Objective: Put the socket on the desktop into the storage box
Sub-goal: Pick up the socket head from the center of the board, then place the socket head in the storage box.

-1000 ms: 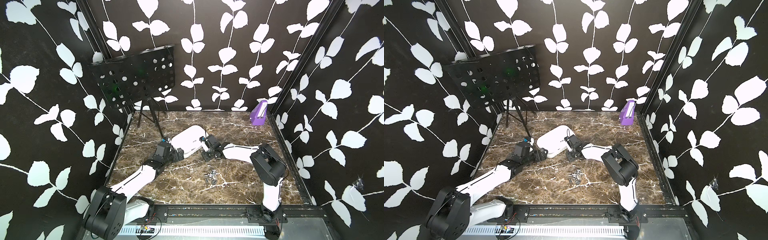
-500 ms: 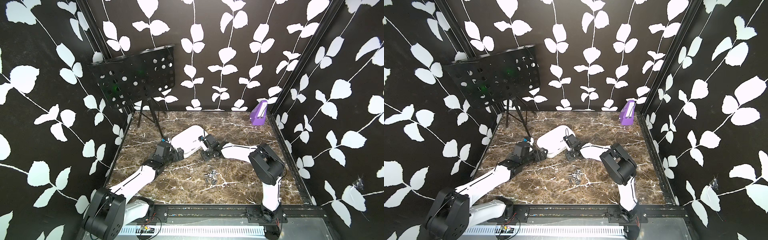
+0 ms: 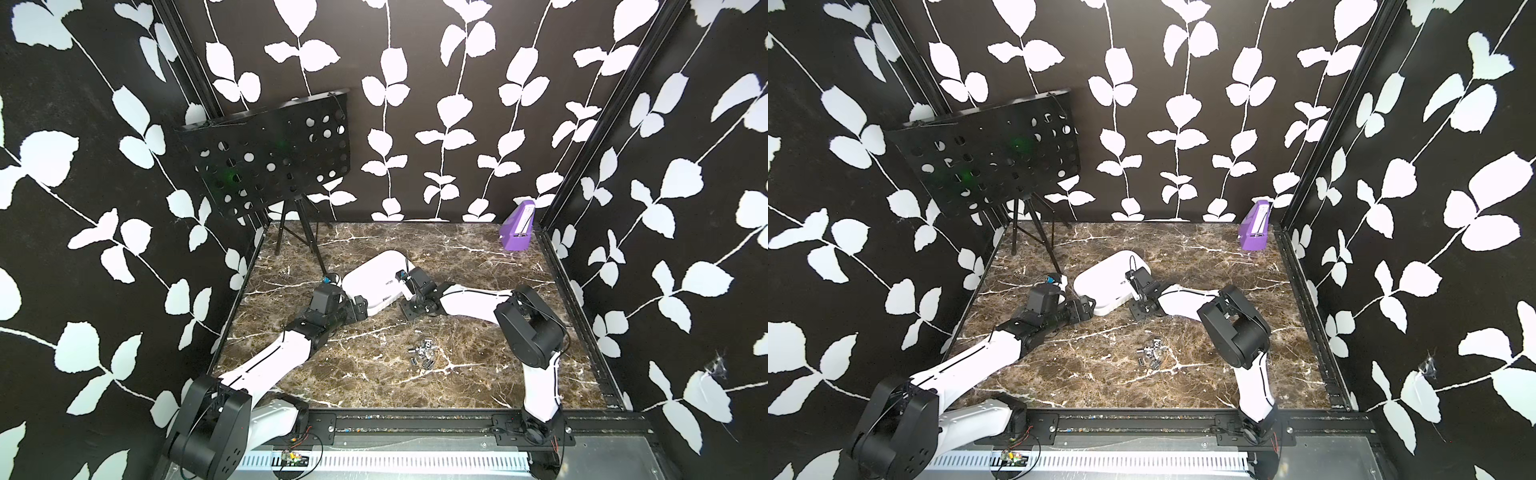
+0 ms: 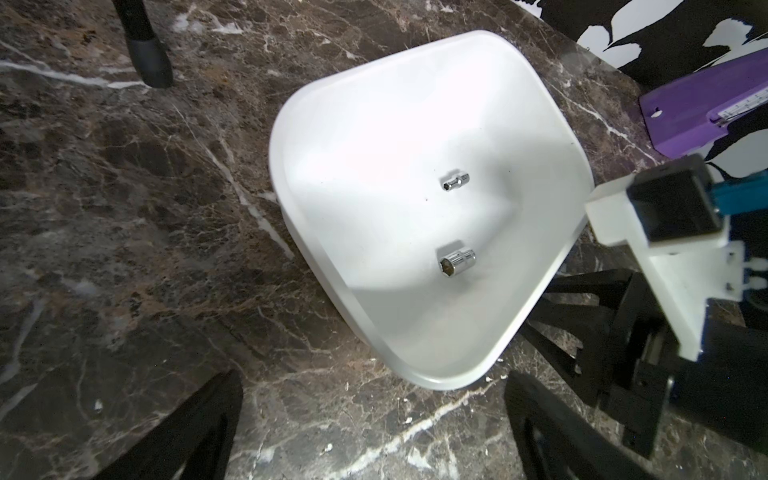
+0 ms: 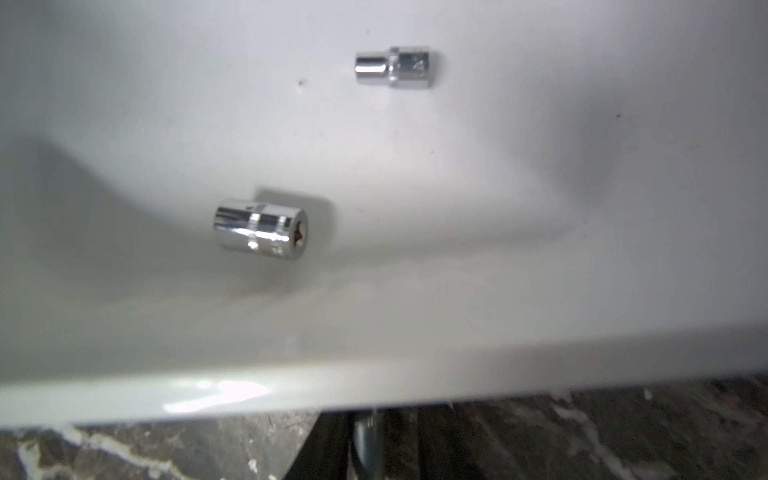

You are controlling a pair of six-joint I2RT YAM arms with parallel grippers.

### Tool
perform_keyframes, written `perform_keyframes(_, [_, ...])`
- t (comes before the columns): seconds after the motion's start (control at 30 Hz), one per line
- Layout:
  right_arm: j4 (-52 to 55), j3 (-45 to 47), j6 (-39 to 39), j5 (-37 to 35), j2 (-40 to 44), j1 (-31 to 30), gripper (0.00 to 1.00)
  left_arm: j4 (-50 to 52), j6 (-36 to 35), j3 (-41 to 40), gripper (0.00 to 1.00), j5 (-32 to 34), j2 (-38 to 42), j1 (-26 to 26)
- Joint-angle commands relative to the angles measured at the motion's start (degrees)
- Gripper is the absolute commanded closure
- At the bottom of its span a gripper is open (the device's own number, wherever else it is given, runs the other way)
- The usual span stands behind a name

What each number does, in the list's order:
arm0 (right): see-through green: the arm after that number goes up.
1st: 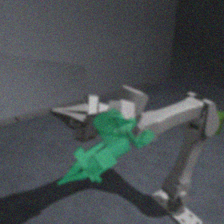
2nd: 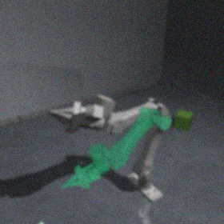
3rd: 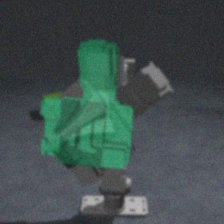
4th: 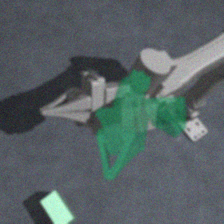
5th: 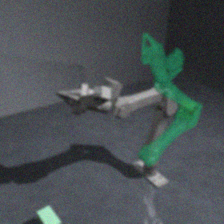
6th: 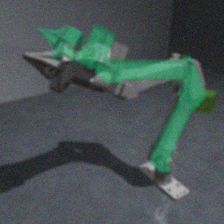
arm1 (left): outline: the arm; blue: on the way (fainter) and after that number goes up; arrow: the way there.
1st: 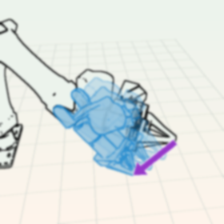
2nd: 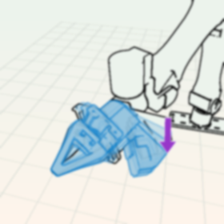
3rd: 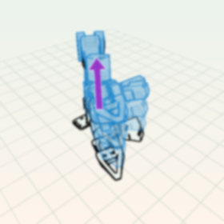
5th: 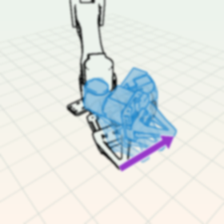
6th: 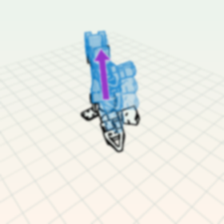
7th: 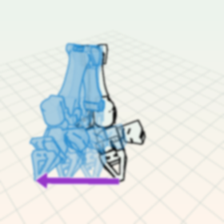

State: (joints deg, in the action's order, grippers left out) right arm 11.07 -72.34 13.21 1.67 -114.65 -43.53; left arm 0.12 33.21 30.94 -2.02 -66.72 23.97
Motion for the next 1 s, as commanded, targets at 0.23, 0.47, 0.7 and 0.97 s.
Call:
perform_keyframes(0.23, [7.9, 1.6, -0.6, -3.0, 1.6, -1.6, 0.94, 1.3, -0.7, 0.5, 0.01, 1.0, 1.4, 0.2])
perform_keyframes(0.47, [4.9, 10.6, 2.1, -4.8, 20.7, -2.0, 0.95, 1.6, -1.2, 0.3, 0.01, 3.1, 2.5, 0.2])
perform_keyframes(0.7, [6.8, 4.0, 6.2, -5.9, 25.3, -3.2, 0.95, 0.6, -1.4, 0.0, 0.02, 2.6, 2.8, 0.2])
perform_keyframes(0.97, [15.3, -23.0, 7.9, -6.4, 1.7, -3.0, 0.96, 0.1, -1.8, -0.5, 0.01, 2.4, 4.3, 0.2])
